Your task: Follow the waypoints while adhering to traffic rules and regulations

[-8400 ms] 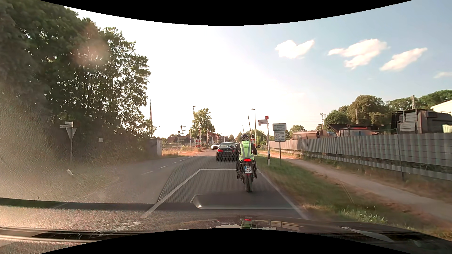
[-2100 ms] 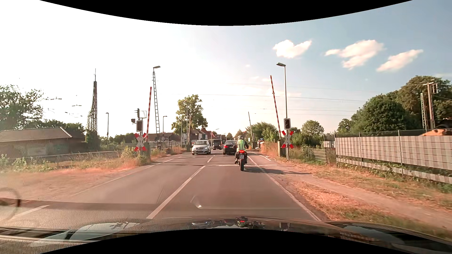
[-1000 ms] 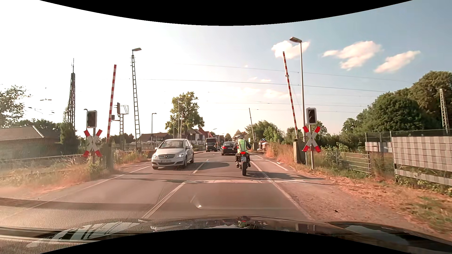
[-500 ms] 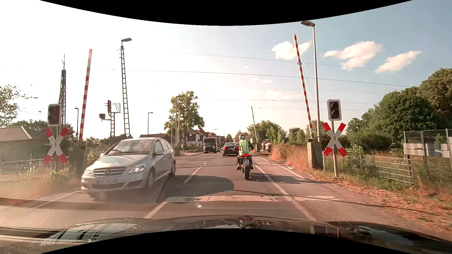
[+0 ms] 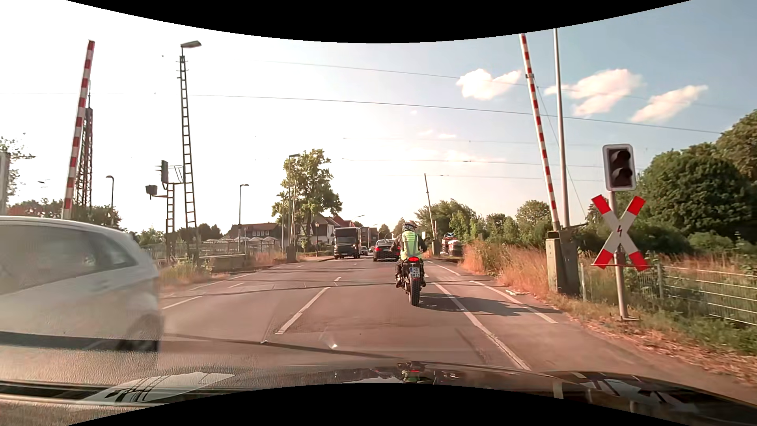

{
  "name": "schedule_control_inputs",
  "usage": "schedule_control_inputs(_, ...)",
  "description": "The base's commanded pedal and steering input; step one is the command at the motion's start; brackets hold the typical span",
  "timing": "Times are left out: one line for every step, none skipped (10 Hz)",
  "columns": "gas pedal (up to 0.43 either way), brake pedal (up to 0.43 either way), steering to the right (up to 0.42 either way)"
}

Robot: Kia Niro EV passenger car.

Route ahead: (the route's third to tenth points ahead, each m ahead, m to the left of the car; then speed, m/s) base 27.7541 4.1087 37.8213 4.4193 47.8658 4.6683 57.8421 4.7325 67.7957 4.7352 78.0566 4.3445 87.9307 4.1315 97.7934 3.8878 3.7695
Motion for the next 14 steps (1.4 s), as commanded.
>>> schedule_control_inputs(0.087, 0.0, -0.003)
schedule_control_inputs(0.098, 0.0, -0.003)
schedule_control_inputs(0.11, 0.0, -0.003)
schedule_control_inputs(0.118, 0.0, -0.004)
schedule_control_inputs(0.118, 0.0, -0.003)
schedule_control_inputs(0.098, 0.0, -0.003)
schedule_control_inputs(0.039, 0.0, -0.004)
schedule_control_inputs(0.047, 0.0, -0.004)
schedule_control_inputs(0.059, 0.0, -0.004)
schedule_control_inputs(0.067, 0.0, -0.004)
schedule_control_inputs(0.067, 0.0, -0.004)
schedule_control_inputs(0.067, 0.0, -0.004)
schedule_control_inputs(0.067, 0.0, -0.004)
schedule_control_inputs(0.059, 0.0, -0.003)
